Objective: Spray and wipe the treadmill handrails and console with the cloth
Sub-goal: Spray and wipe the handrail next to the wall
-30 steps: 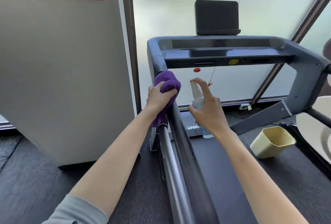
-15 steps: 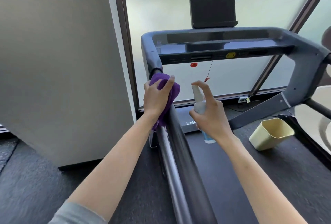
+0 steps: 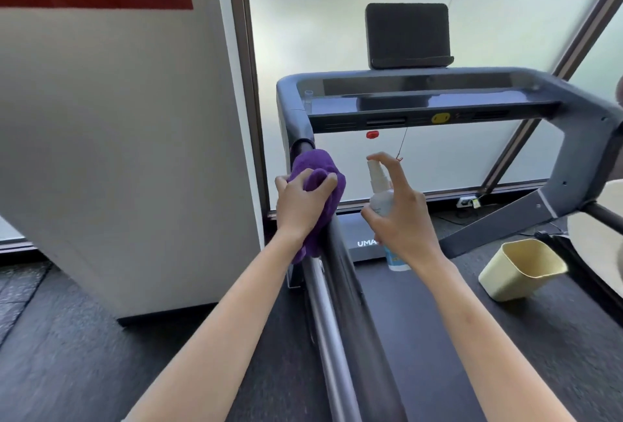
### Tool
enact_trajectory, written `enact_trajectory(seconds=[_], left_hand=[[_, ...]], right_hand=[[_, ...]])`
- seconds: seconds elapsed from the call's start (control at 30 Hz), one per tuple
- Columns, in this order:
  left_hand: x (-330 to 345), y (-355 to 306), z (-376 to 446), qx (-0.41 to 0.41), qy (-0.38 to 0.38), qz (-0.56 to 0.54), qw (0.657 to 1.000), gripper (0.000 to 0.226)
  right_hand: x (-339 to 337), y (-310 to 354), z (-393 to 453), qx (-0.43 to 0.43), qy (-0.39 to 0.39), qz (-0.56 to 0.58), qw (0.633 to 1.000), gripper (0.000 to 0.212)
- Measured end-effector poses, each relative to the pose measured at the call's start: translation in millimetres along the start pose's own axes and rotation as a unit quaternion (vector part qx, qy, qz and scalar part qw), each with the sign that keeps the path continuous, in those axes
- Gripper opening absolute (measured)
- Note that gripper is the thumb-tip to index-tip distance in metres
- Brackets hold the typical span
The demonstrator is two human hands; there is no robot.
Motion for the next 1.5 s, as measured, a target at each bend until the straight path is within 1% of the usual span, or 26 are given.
enact_trajectory(seconds=[0.1, 0.23, 0.43, 0.5, 0.6, 0.7, 0.8, 0.97, 1.1, 1.23, 1.4, 1.5], left_hand=[[4.1, 3.1, -6.2, 0.012, -0.009, -0.002, 1.0, 0.025], [0.3, -4.8, 18.7, -0.019, -0.004, 0.003, 1.0, 0.03], [-2.8, -7.8, 40.0, -0.039, -0.008, 0.035, 0.999, 0.018], [-1.3, -3.3, 38.7, -0.039, -0.008, 0.034, 0.999, 0.024], [-0.2, 2.5, 34.9, -0.039, 0.0, 0.032, 0.999, 0.037], [0.1, 0.1, 32.0, -0.037, 0.014, 0.023, 0.999, 0.031], [-3.4, -3.2, 30.0, -0.046, 0.007, 0.019, 0.999, 0.027], [-3.9, -0.1, 30.0, -0.053, 0.004, 0.019, 0.998, 0.041], [-3.5, -0.6, 31.2, -0.051, 0.004, 0.012, 0.999, 0.036], [-4.0, 1.1, 31.8, -0.053, -0.005, 0.012, 0.999, 0.042], [-3.9, 2.7, 34.9, -0.046, -0.007, 0.016, 0.999, 0.035], [-2.7, 3.3, 35.8, -0.044, -0.005, 0.017, 0.999, 0.04]], right_hand=[[5.4, -2.2, 4.2, -0.001, 0.008, 0.0, 1.0, 0.065], [13.0, -7.7, 9.4, 0.004, 0.02, 0.001, 1.0, 0.065], [19.2, -8.6, 10.1, 0.007, 0.022, 0.003, 1.0, 0.065], [20.5, -7.9, 6.4, 0.003, 0.02, 0.003, 1.0, 0.065], [21.8, -6.0, 1.1, 0.002, 0.025, 0.008, 1.0, 0.068], [20.1, 0.5, 2.6, 0.0, 0.03, 0.005, 1.0, 0.068], [15.3, 10.0, 4.2, -0.015, 0.03, 0.0, 0.999, 0.066], [11.3, 15.7, 0.6, -0.017, 0.033, 0.002, 0.999, 0.067], [11.6, 12.1, 0.1, -0.01, 0.029, -0.005, 1.0, 0.066], [15.2, 10.8, 2.2, -0.008, 0.026, -0.012, 1.0, 0.067], [18.8, 11.7, 4.4, -0.011, 0.03, -0.004, 0.999, 0.067], [20.6, 13.0, 5.8, -0.014, 0.031, -0.008, 0.999, 0.067]])
Point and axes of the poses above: each hand's wrist, its own z-axis towards the middle knuckle, its own x-axis out of the palm, y = z × x, the point moved 8 cm from there along z, towards the middle knuckle, and after that the axes turned 7 degrees about y, right-handed, at the moved point
